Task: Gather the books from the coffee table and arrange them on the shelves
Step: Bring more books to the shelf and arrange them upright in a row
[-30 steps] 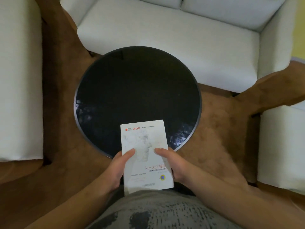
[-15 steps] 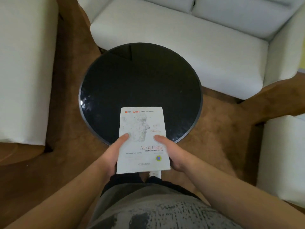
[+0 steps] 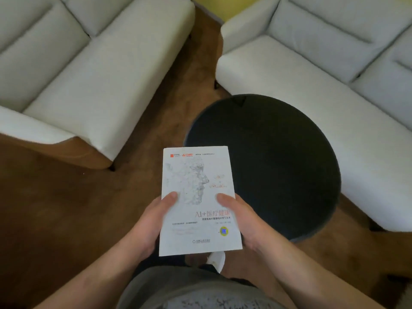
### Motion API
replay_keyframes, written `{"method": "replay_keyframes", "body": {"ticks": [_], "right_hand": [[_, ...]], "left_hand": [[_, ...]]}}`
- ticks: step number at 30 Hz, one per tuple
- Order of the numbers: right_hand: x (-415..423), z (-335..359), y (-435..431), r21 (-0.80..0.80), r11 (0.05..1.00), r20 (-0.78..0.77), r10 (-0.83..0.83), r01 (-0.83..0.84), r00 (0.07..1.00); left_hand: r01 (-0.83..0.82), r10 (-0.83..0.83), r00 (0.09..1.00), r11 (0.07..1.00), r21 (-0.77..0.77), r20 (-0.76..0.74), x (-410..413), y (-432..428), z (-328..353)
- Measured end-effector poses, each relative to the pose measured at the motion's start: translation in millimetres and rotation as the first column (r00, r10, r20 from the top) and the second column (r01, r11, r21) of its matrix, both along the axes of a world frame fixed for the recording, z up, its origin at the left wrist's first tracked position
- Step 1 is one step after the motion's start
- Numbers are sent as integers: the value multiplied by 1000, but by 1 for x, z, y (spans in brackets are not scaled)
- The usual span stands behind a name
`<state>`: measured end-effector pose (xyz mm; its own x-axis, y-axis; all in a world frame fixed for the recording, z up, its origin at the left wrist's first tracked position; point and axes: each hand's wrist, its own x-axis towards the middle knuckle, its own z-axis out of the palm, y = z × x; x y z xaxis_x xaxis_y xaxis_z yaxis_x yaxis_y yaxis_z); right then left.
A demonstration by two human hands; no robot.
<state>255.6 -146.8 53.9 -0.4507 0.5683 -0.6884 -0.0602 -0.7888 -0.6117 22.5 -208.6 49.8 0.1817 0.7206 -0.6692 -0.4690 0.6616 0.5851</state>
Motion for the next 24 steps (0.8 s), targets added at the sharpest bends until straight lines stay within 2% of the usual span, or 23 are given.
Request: {"method": "replay_keyframes", "body": {"ticks": [7, 13, 17, 24], "right_hand": [[-141, 10, 41, 6, 956, 50, 292, -293, 955], [-282, 22, 56, -11, 895, 49, 445, -445, 894], [-369, 37, 54, -9, 809, -2, 588, -588, 809], [-499, 60, 36, -17, 654, 74, 755, -757, 651]], "left_hand": [[-343, 343, 939, 939, 16, -11, -108, -19, 11], [-524, 524, 852, 850, 51, 17, -211, -47, 16], [-587, 593, 804, 804, 93, -53, -271, -71, 28], [-750, 755, 655, 656, 88, -36, -351, -118, 26]]}}
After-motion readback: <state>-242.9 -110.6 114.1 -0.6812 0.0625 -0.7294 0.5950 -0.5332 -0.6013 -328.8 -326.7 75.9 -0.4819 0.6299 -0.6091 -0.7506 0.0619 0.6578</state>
